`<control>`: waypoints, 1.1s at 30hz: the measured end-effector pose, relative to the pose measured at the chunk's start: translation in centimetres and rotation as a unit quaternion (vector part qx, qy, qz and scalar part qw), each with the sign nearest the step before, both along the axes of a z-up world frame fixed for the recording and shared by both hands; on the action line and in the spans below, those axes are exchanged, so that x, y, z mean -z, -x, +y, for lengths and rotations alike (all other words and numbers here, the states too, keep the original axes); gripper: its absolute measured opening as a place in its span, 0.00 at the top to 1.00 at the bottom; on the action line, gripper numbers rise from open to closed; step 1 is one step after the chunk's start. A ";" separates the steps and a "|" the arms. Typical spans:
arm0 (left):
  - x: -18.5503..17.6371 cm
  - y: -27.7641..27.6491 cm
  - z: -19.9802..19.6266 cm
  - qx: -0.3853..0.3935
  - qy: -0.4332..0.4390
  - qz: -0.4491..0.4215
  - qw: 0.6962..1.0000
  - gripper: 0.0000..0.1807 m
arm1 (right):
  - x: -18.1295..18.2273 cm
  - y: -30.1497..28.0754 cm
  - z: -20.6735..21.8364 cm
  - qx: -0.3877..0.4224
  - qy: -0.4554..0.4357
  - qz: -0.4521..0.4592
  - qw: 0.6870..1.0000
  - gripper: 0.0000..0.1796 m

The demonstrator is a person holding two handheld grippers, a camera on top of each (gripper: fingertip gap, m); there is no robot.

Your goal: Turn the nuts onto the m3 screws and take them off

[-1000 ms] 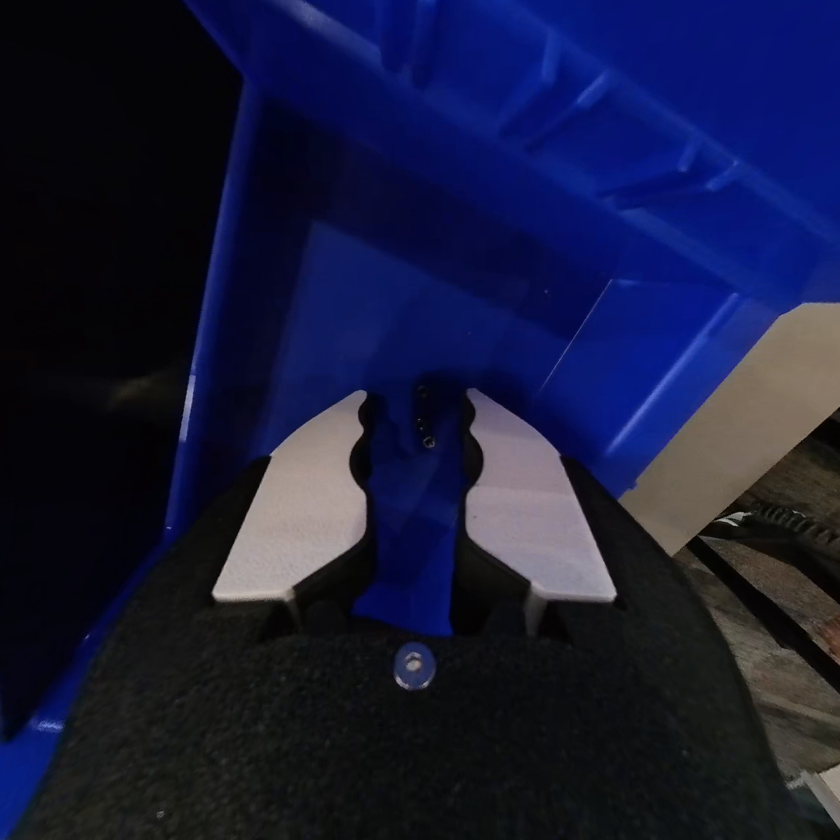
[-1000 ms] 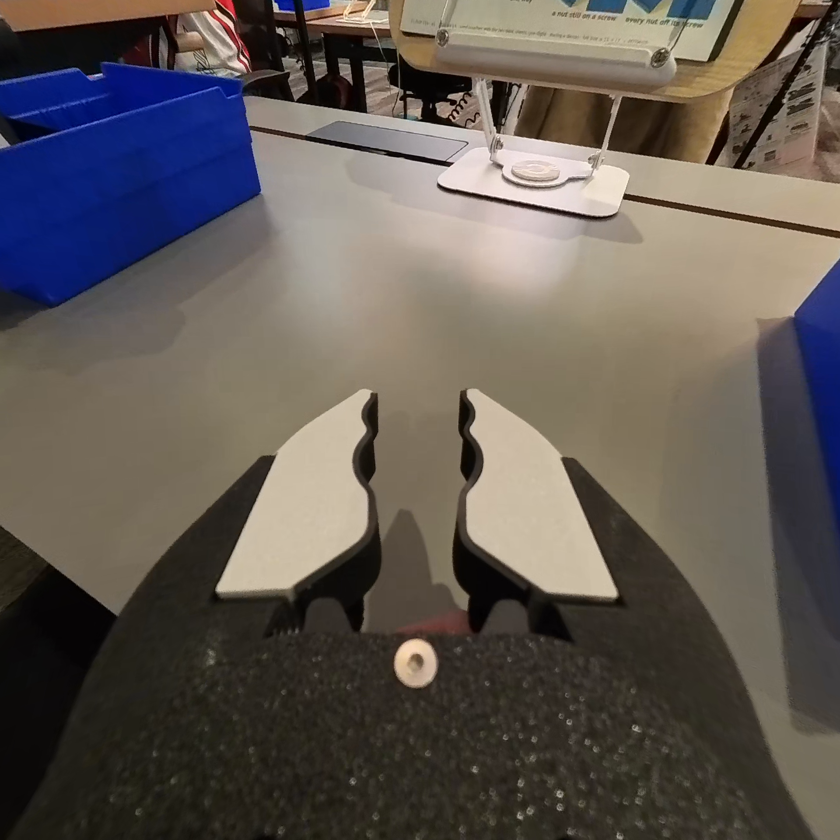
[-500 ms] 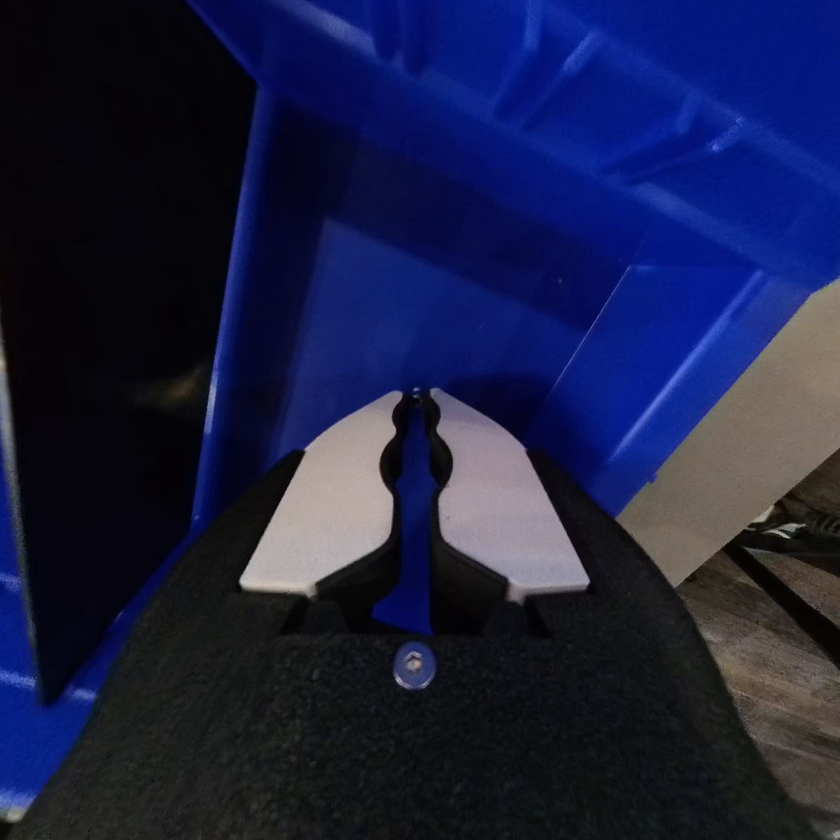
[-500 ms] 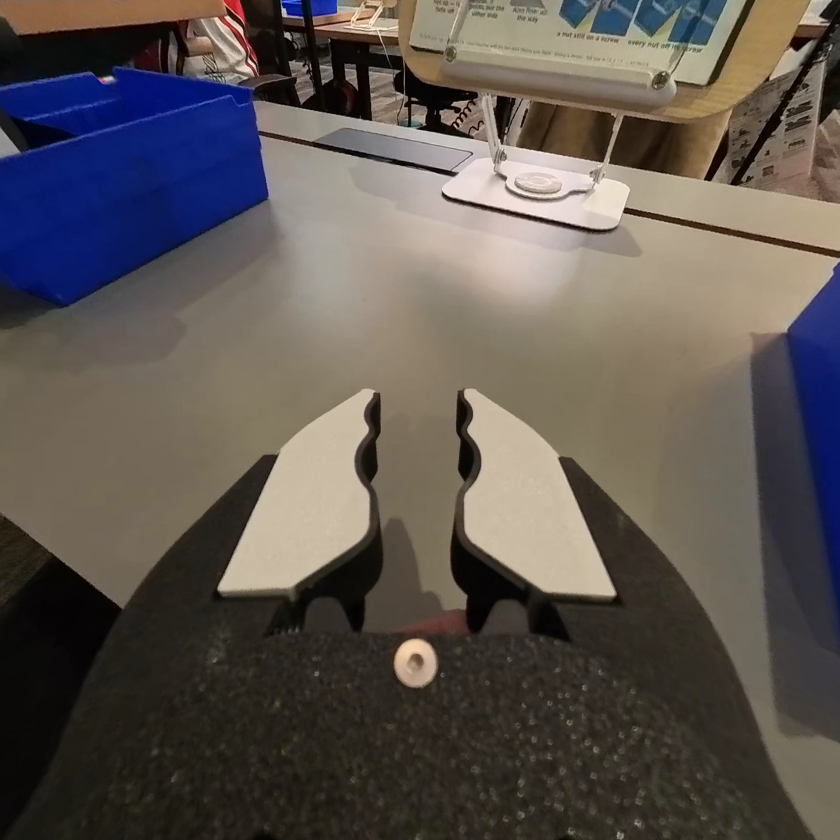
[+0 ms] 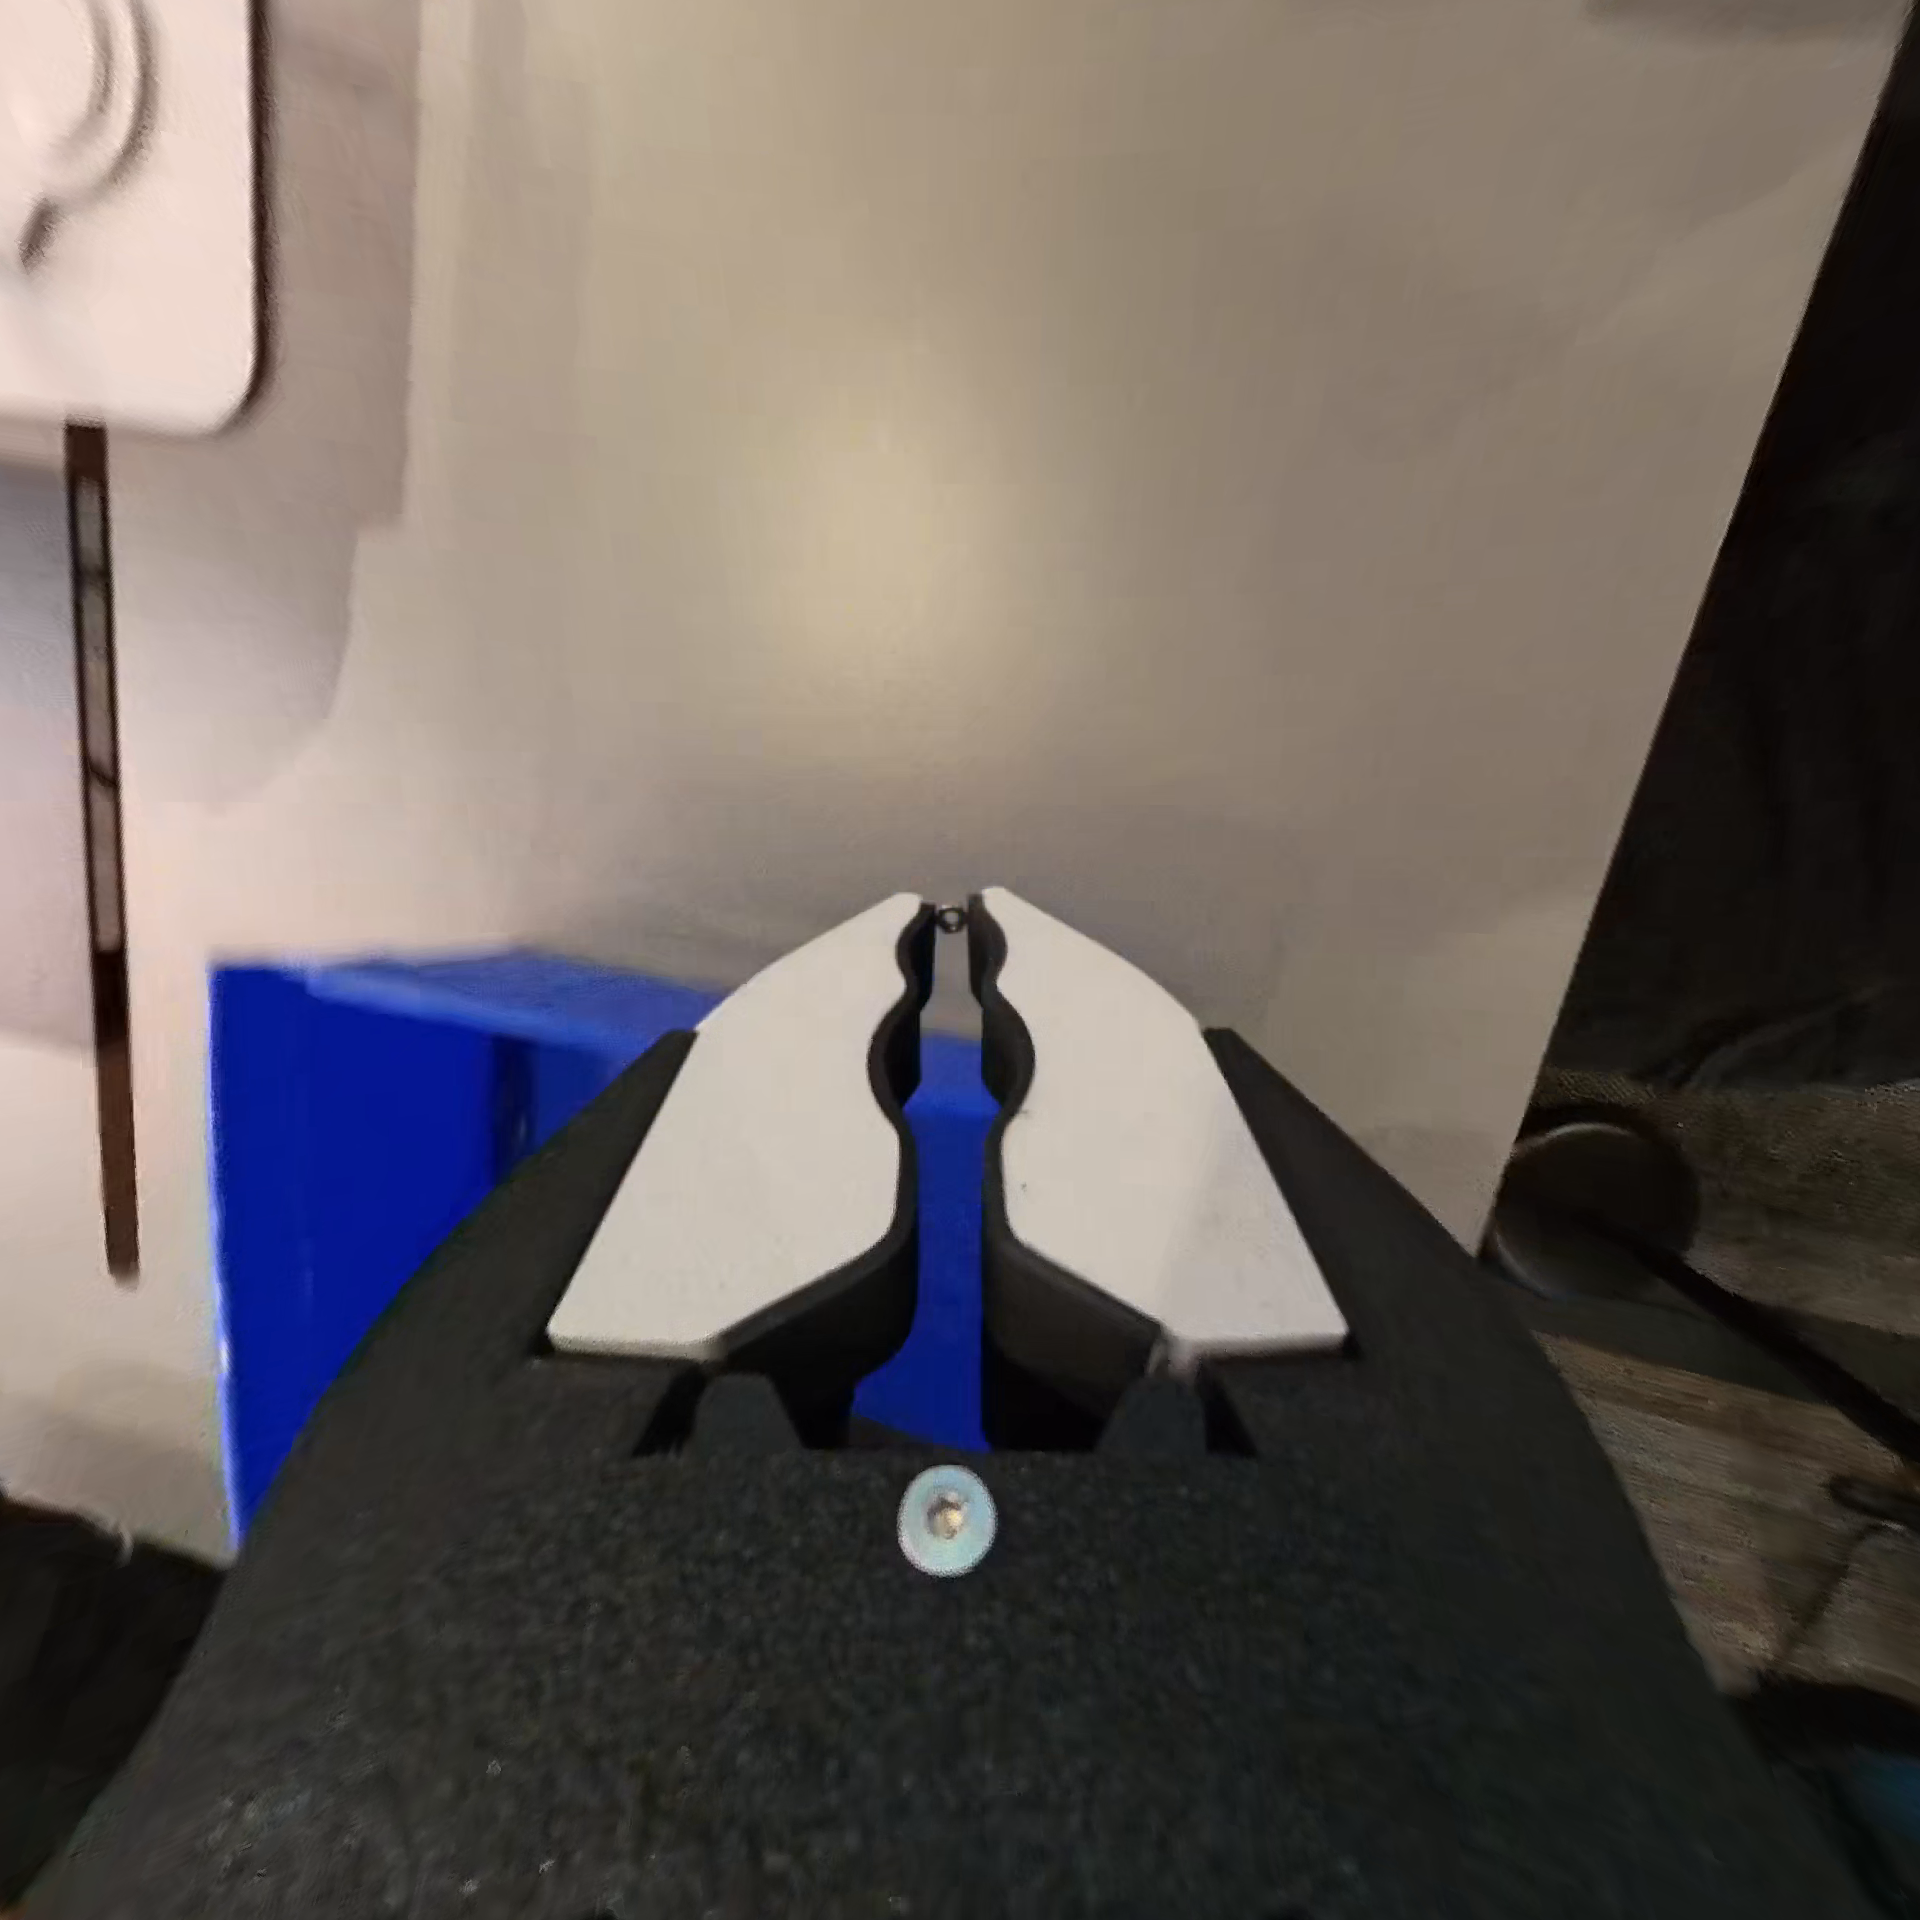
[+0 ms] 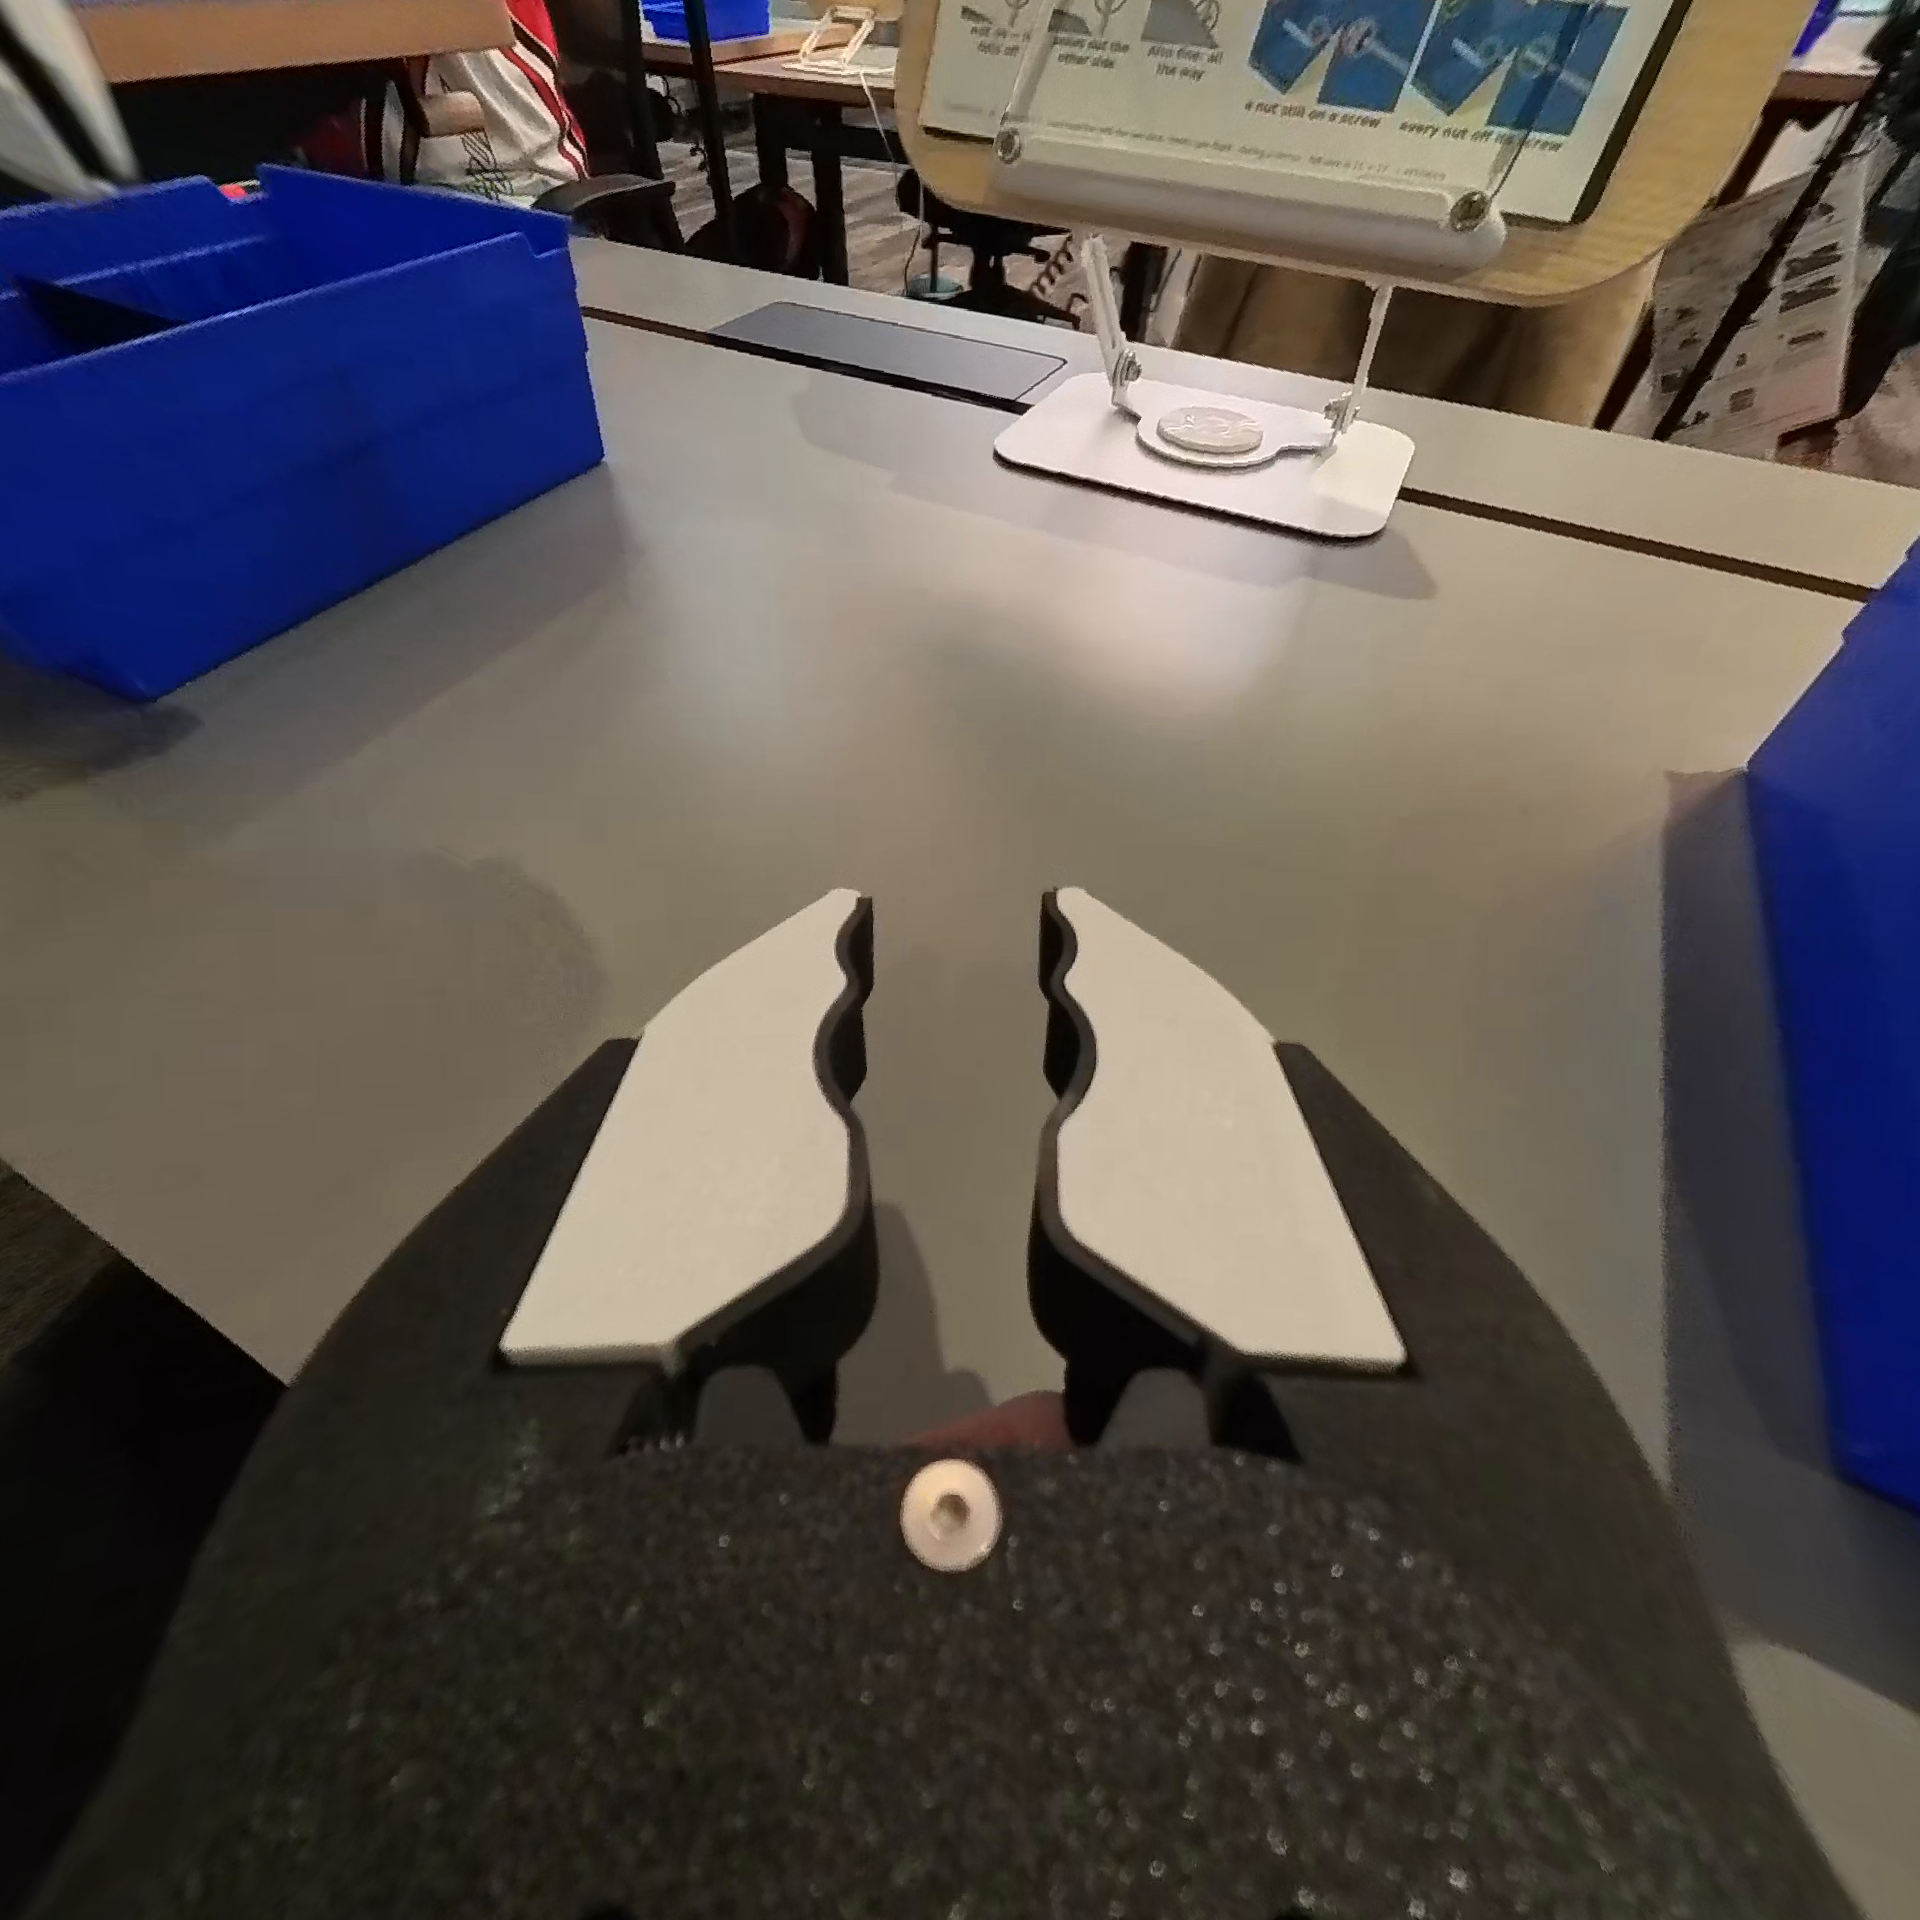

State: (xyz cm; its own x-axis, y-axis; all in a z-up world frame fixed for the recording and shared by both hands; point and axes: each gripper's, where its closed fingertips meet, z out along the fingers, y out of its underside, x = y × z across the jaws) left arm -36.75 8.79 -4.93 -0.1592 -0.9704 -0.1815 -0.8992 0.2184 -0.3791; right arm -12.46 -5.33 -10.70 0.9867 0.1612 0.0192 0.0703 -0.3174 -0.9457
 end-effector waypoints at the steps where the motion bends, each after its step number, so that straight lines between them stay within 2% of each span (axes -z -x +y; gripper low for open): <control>1: 0.5 -2.0 -0.1 0.015 -0.004 0.003 1.000 0.97 | 0.0 -0.1 0.0 -0.001 0.003 0.002 1.000 0.83; 4: 3.1 -7.7 0.6 0.041 -0.007 0.018 0.999 0.97 | 0.0 -0.1 0.0 0.000 0.003 -0.003 1.000 0.83; 8: 7.8 -14.4 1.5 0.050 0.031 0.038 0.998 0.97 | 0.5 -0.1 -0.1 -0.002 0.011 -0.010 1.000 0.83; 13: 12.2 -18.5 3.2 0.053 0.019 0.095 0.994 0.97 | 0.8 -0.2 -0.4 -0.004 0.017 -0.015 1.000 0.84; 18: 13.5 -20.8 4.3 0.032 0.054 0.091 0.994 0.97 | 0.9 -0.7 -0.7 -0.001 0.018 -0.012 1.000 0.84; 27: 14.7 -20.7 4.9 0.031 0.056 0.114 0.991 0.97 | 0.9 -1.2 -0.7 -0.001 0.018 -0.006 1.000 0.85; 33: 13.7 -20.8 5.3 0.019 0.064 0.093 0.993 0.87 | 1.3 -1.3 -0.7 -0.001 0.023 -0.007 1.000 0.85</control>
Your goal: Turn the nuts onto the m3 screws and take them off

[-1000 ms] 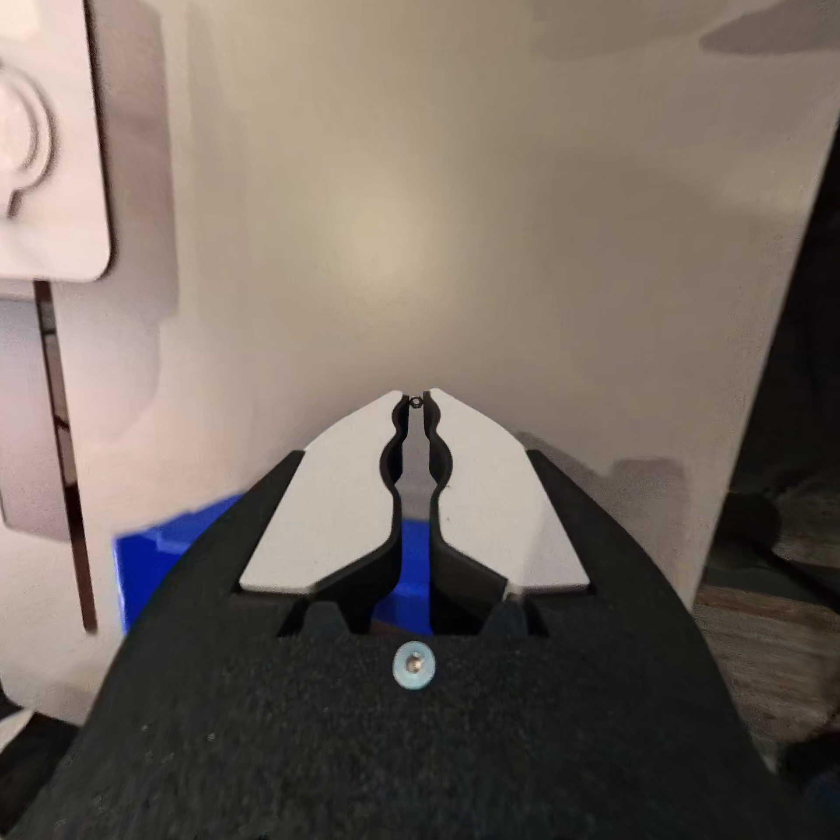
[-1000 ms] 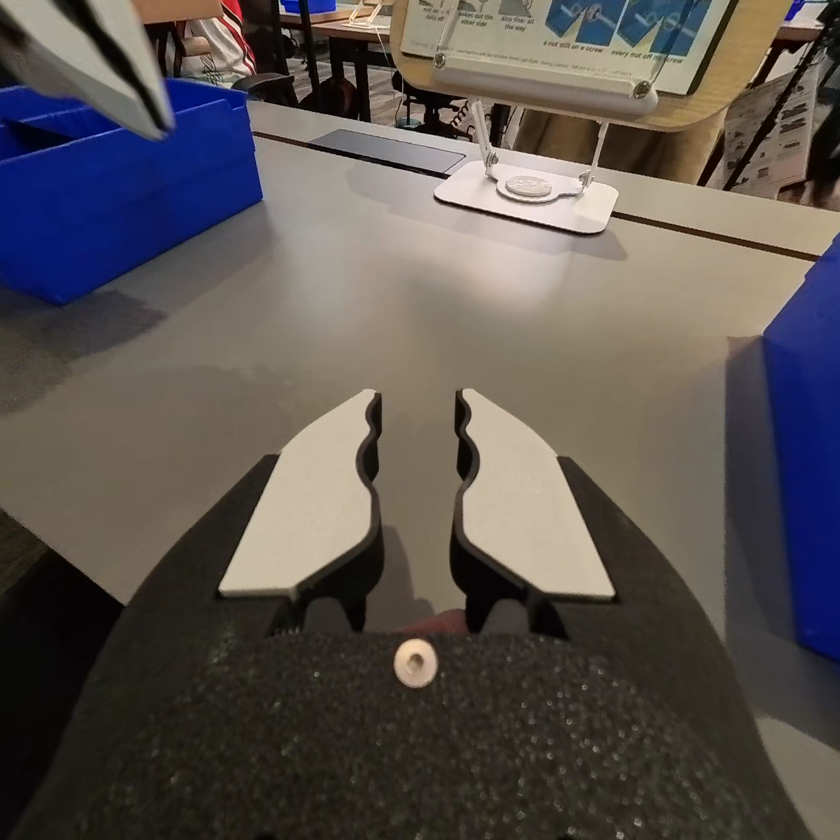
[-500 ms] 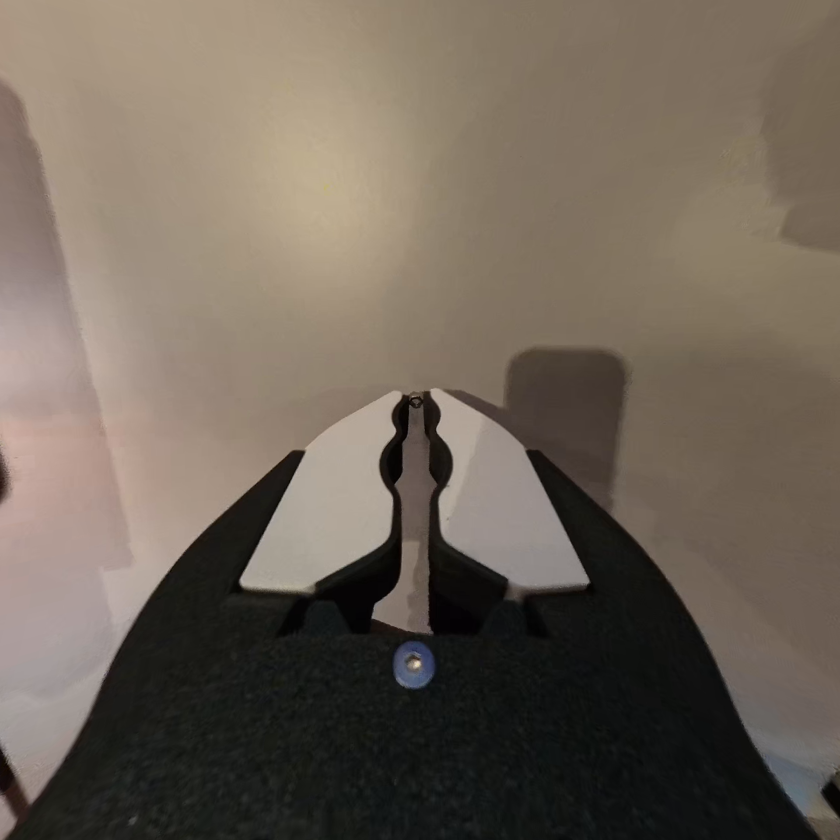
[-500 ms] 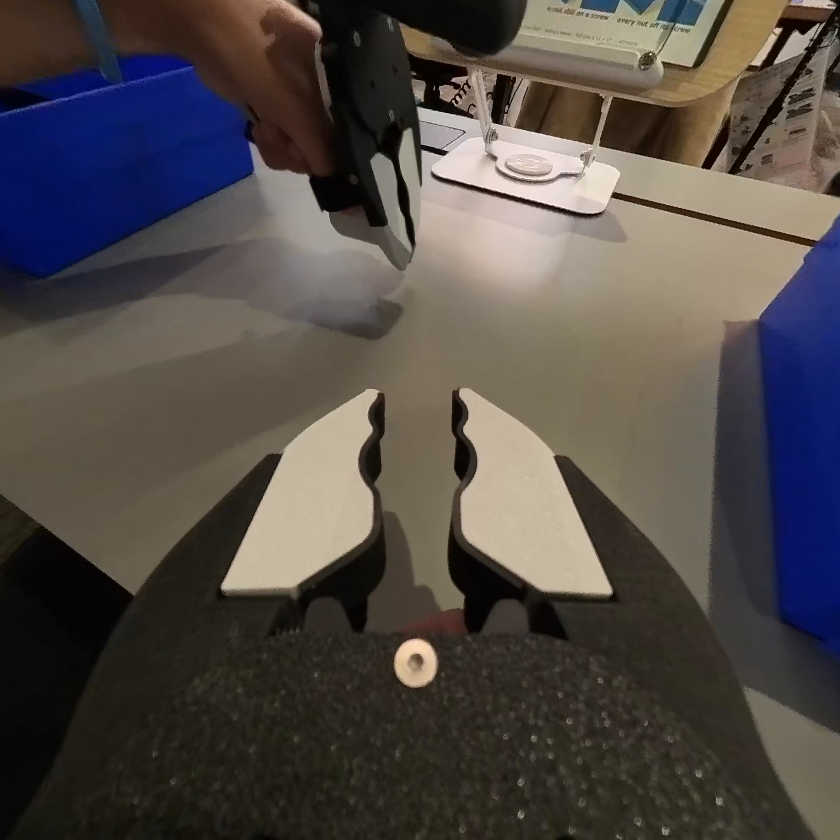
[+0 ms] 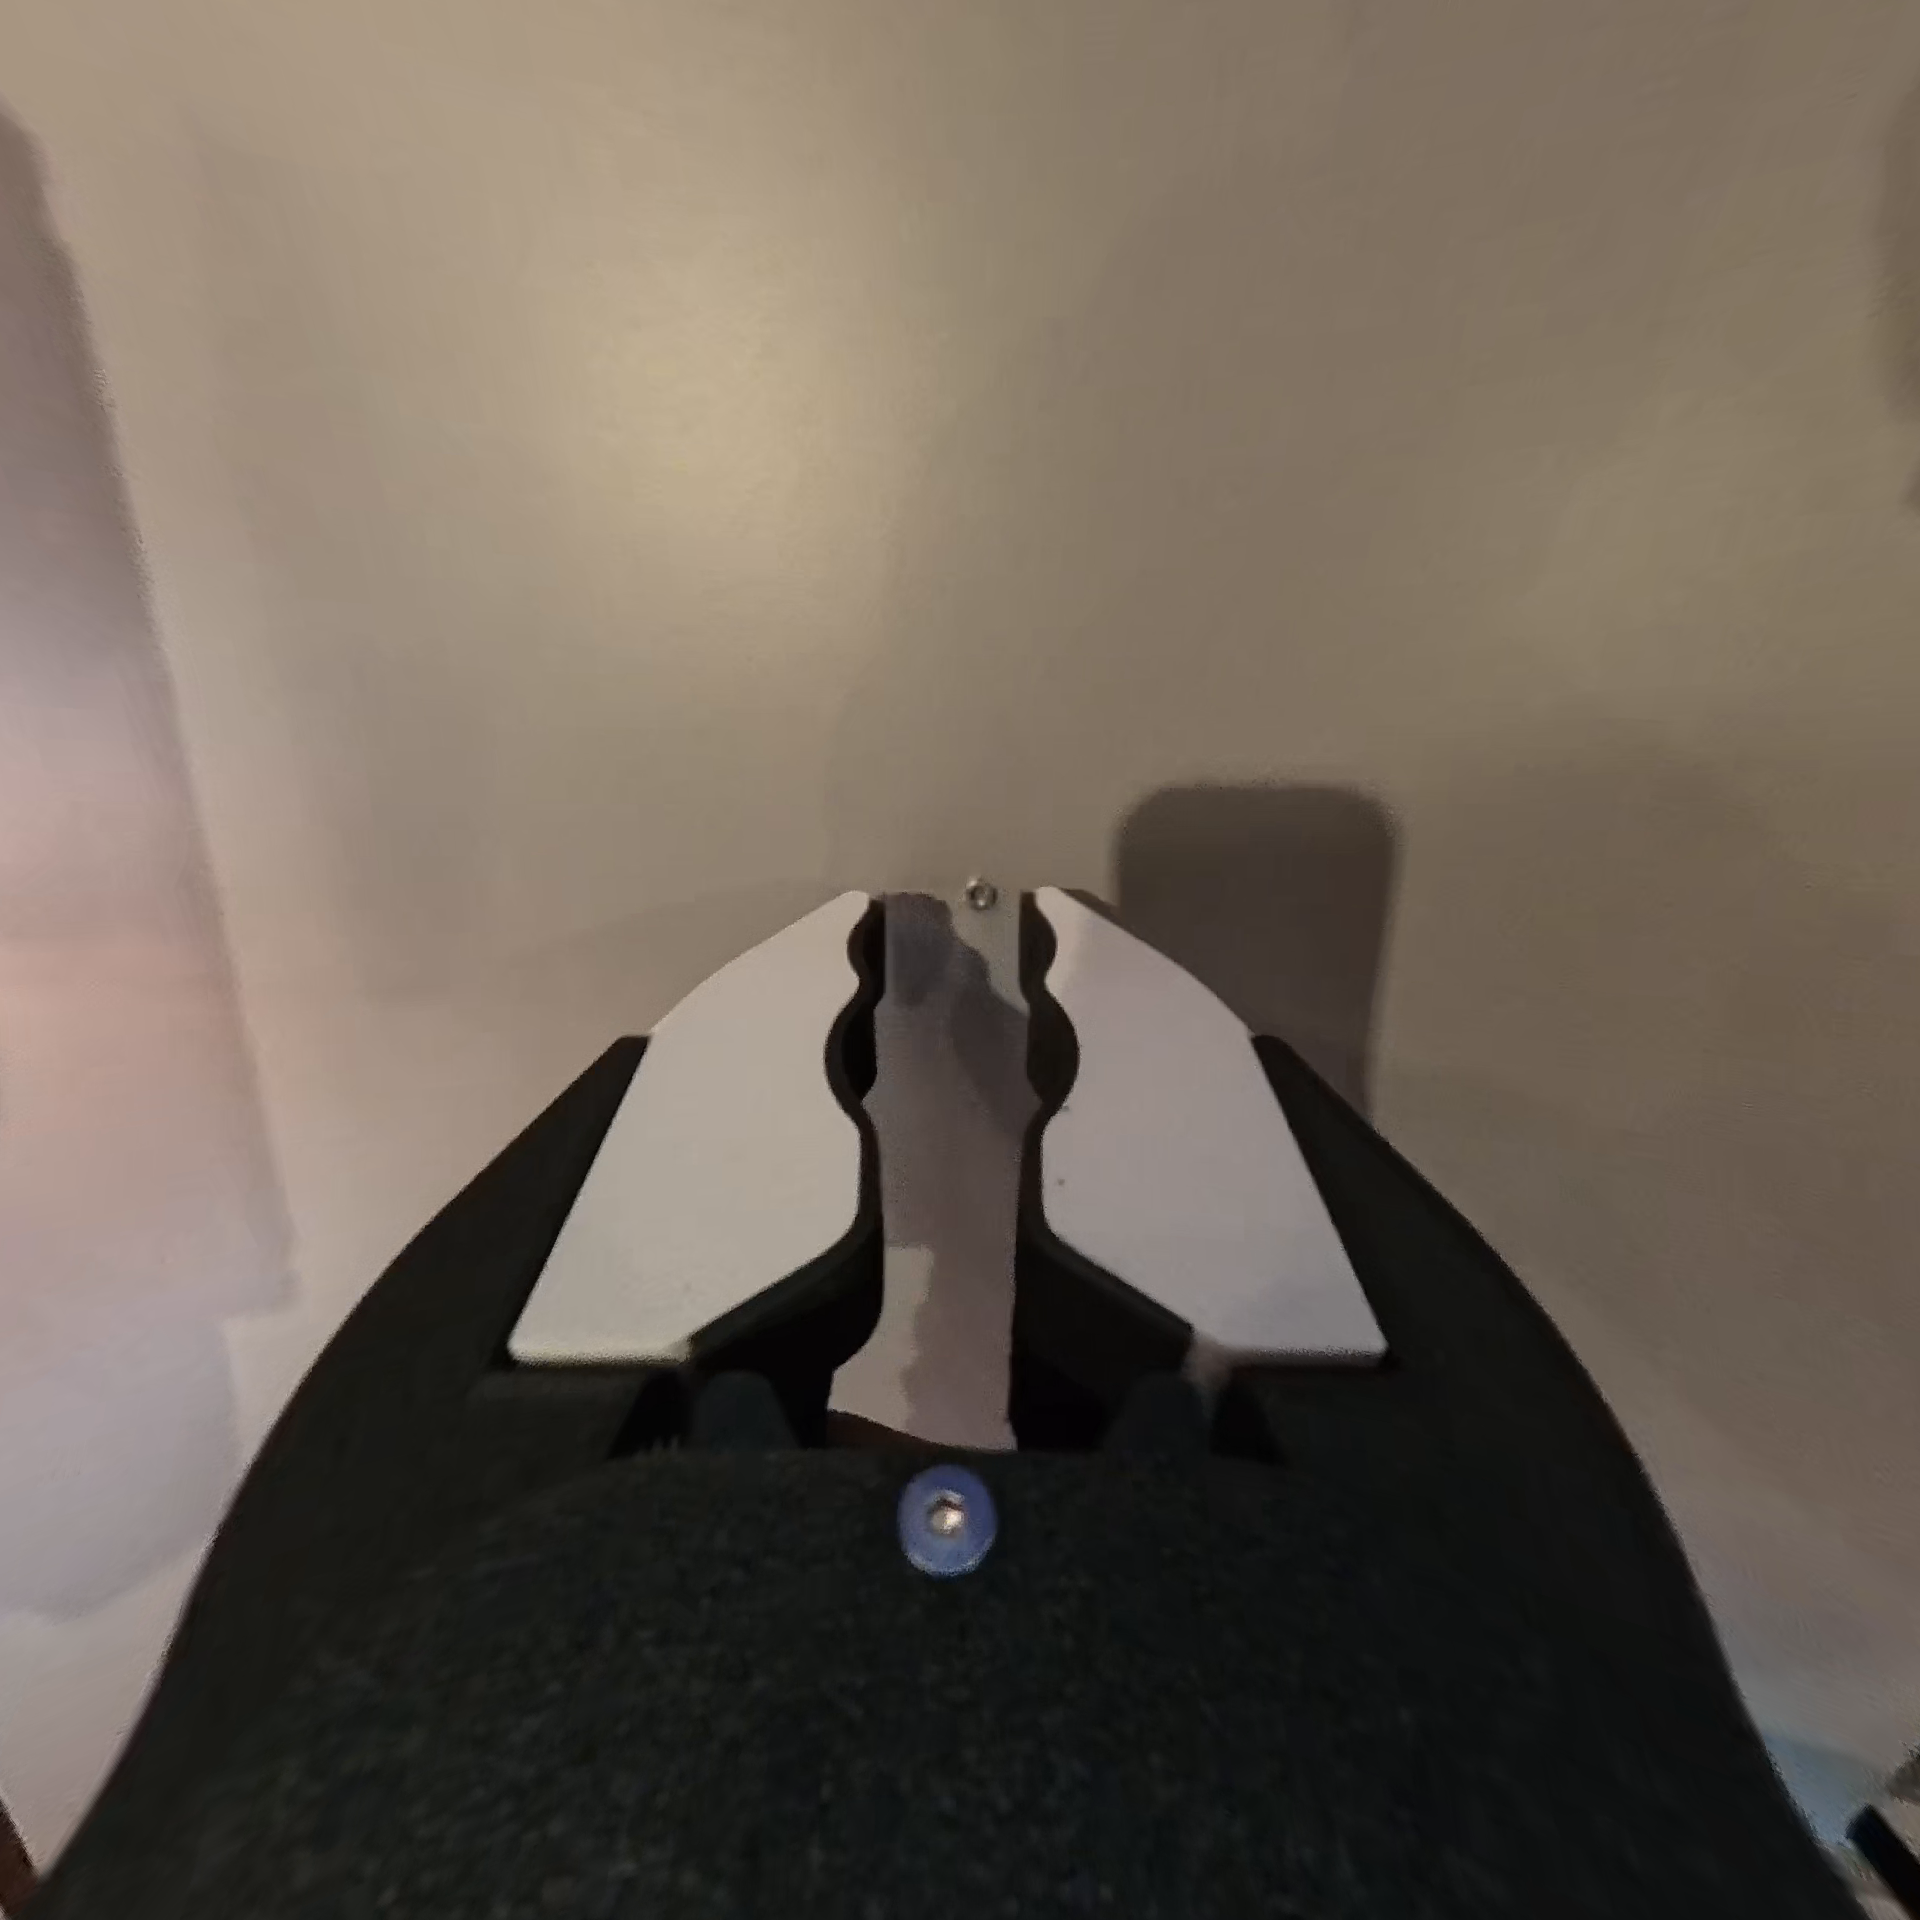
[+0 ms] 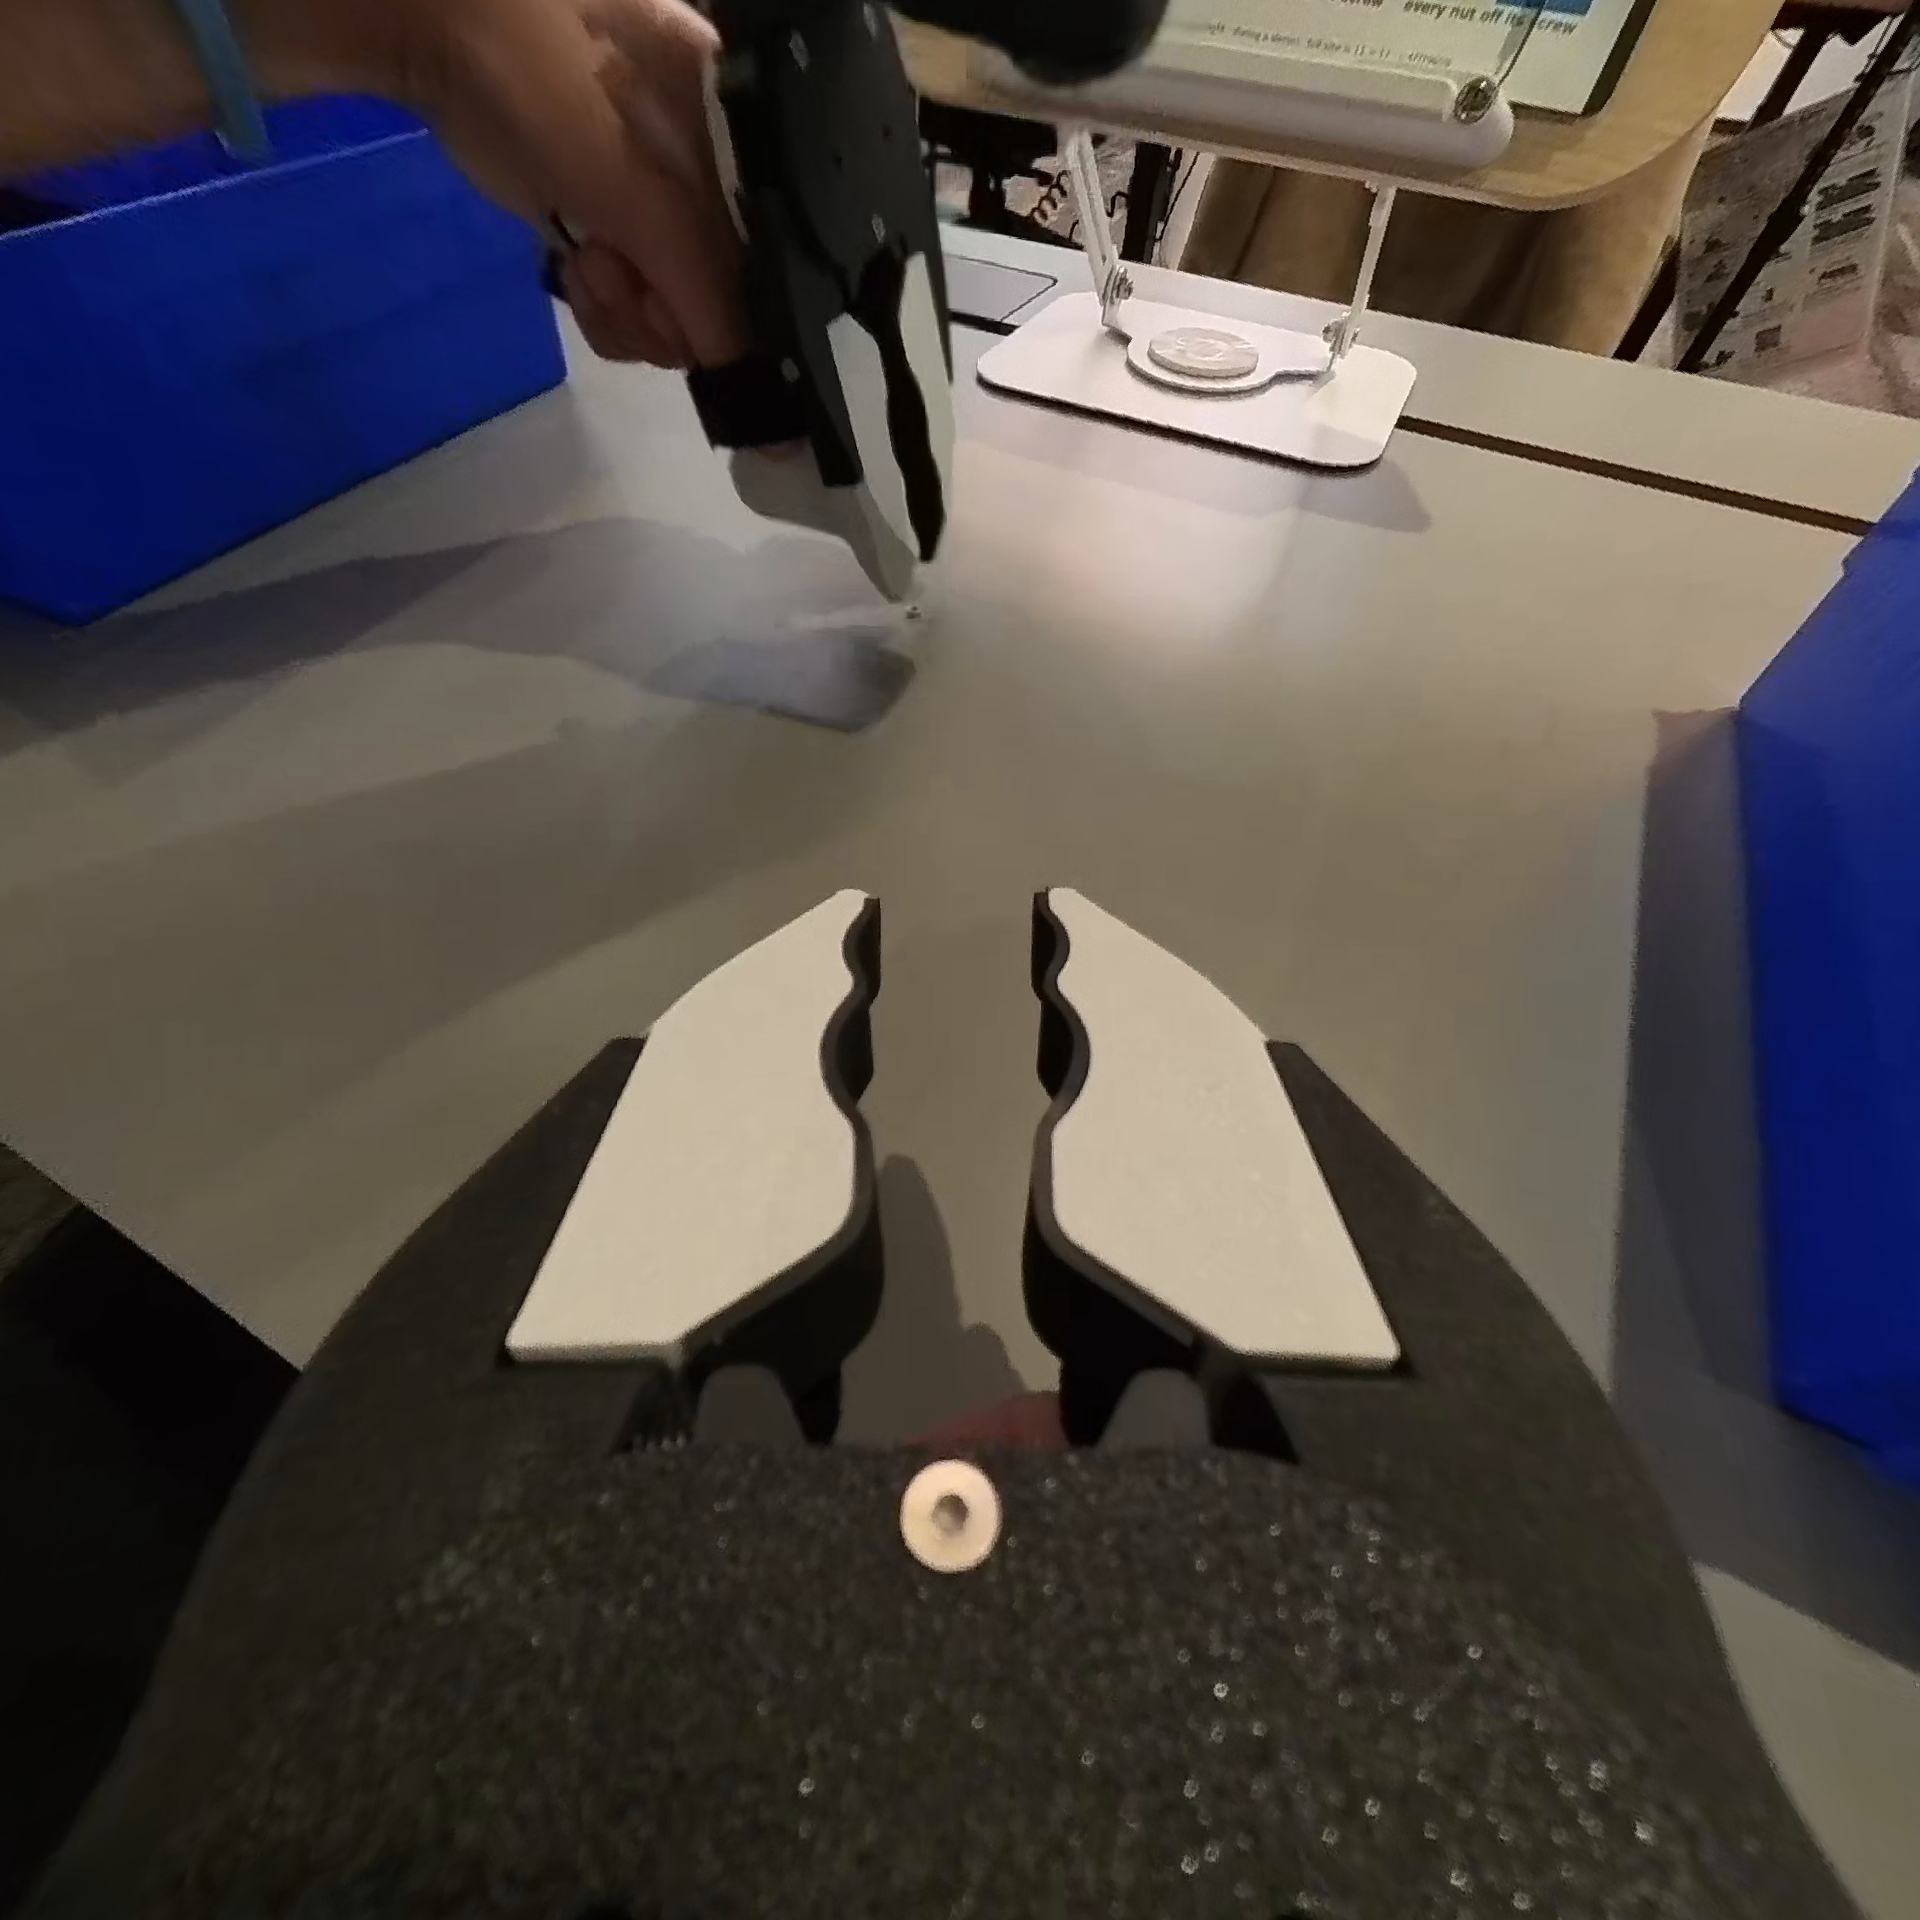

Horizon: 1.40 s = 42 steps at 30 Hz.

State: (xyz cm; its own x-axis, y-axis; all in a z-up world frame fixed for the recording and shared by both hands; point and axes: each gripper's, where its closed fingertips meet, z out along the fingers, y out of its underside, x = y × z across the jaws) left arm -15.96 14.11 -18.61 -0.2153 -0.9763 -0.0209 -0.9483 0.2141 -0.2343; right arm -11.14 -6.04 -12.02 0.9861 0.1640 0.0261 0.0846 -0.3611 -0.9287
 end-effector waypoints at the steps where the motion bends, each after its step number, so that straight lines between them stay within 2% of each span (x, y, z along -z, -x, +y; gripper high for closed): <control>1: -0.9 0.2 0.0 -0.006 0.003 -0.010 1.000 0.86 | -0.1 -0.1 0.0 0.000 -0.001 0.000 1.000 0.85; 5: -7.6 1.6 -0.4 -0.053 0.010 -0.119 0.991 0.79 | -0.2 -0.5 -0.1 0.001 -0.002 0.003 1.000 0.85; 6: -9.7 2.4 -0.9 -0.070 0.014 -0.161 0.984 0.75 | -0.2 -0.6 -0.1 0.001 -0.001 0.005 1.000 0.85; 8: -13.8 4.5 -1.9 -0.111 0.015 -0.245 0.963 0.74 | -0.1 -0.6 0.1 -0.001 0.000 0.009 1.000 0.85; 10: -17.2 7.7 -2.3 -0.153 -0.022 -0.324 0.933 0.68 | 0.0 -0.5 0.3 -0.005 0.003 0.011 1.000 0.85; 11: -18.5 9.8 -2.0 -0.182 -0.054 -0.355 0.916 0.69 | 0.0 -0.4 0.4 -0.008 0.004 0.012 1.000 0.85; 14: -21.2 17.1 -1.1 -0.298 -0.152 -0.435 0.836 0.73 | 0.1 0.2 0.6 -0.017 0.007 0.011 1.000 0.85; 17: -21.7 23.7 -2.9 -0.375 -0.205 -0.499 0.754 0.78 | 0.3 0.9 0.7 -0.024 0.009 0.008 1.000 0.85; 19: -20.7 27.2 -4.8 -0.426 -0.237 -0.516 0.705 0.80 | 0.3 1.2 0.8 -0.027 0.011 0.004 1.000 0.85; 22: -18.1 31.4 -8.1 -0.495 -0.290 -0.504 0.646 0.79 | 0.4 1.8 0.8 -0.032 0.011 -0.001 0.999 0.85; 26: -14.9 34.0 -12.9 -0.549 -0.329 -0.485 0.595 0.81 | 0.8 2.4 0.7 -0.036 0.018 -0.006 0.999 0.85; 30: -12.2 34.3 -15.7 -0.582 -0.296 -0.478 0.588 0.85 | 1.3 2.8 0.5 -0.040 0.026 -0.010 0.999 0.85; 35: -10.7 34.3 -15.3 -0.580 -0.266 -0.450 0.625 0.81 | 1.5 2.8 0.3 -0.041 0.029 -0.016 0.999 0.85; 38: -11.6 34.3 -12.8 -0.540 -0.270 -0.417 0.679 0.81 | 1.5 2.6 0.2 -0.039 0.030 -0.016 0.999 0.85; 42: -16.0 34.5 -5.2 -0.418 -0.322 -0.349 0.774 0.84 | 1.2 2.5 0.3 -0.041 0.030 -0.023 0.998 0.85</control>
